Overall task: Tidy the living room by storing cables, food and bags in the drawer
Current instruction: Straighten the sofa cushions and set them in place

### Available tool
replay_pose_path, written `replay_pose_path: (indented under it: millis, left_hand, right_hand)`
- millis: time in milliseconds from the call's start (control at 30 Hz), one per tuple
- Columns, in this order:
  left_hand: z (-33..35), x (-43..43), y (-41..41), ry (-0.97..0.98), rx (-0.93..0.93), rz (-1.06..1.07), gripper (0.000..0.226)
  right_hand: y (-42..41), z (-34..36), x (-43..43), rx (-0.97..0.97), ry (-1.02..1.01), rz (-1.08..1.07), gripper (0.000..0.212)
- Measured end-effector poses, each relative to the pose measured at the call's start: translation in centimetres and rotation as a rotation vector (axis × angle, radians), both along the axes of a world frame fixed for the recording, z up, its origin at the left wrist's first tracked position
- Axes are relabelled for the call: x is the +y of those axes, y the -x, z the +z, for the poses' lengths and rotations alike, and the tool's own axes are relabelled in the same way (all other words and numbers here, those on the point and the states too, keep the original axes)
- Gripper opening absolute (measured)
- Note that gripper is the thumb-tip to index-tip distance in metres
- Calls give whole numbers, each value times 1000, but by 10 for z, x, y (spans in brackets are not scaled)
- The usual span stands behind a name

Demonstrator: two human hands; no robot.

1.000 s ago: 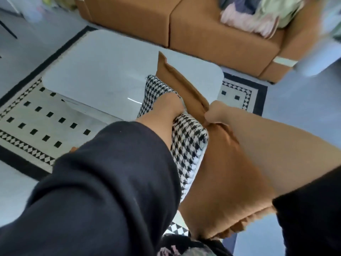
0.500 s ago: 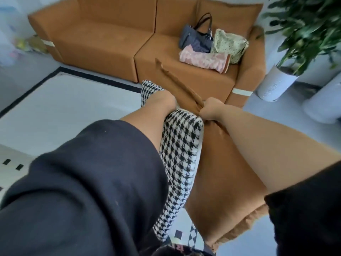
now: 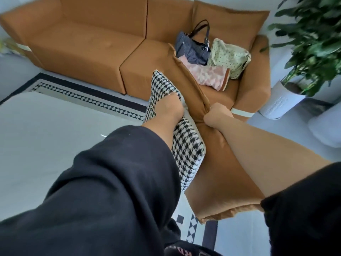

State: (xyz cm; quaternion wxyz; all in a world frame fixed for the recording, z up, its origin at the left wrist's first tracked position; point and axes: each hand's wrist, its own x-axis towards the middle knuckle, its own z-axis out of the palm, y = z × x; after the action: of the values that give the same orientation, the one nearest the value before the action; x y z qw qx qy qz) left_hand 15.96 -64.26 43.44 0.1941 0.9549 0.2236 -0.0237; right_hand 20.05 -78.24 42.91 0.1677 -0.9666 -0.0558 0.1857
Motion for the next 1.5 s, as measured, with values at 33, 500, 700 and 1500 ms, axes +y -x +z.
replay_pose_path:
  millis: [33,500,700,1500]
  left_hand:
    - [0,4,-24,-2,9,5,27]
    - [-14,35,-318,-152,63,-40,32]
    - [-20,75,-421,-151,2,119,27]
    - [26,502,-695,-188,-53,374,19]
  right_hand:
    - [-25,1,2,-7,-3,11,17]
    - [-325,-14,38,-114,78,194,33]
    - [-460,-13,89,-196,80,373,33]
    - [-777,56,533,-204,-28,544,7]
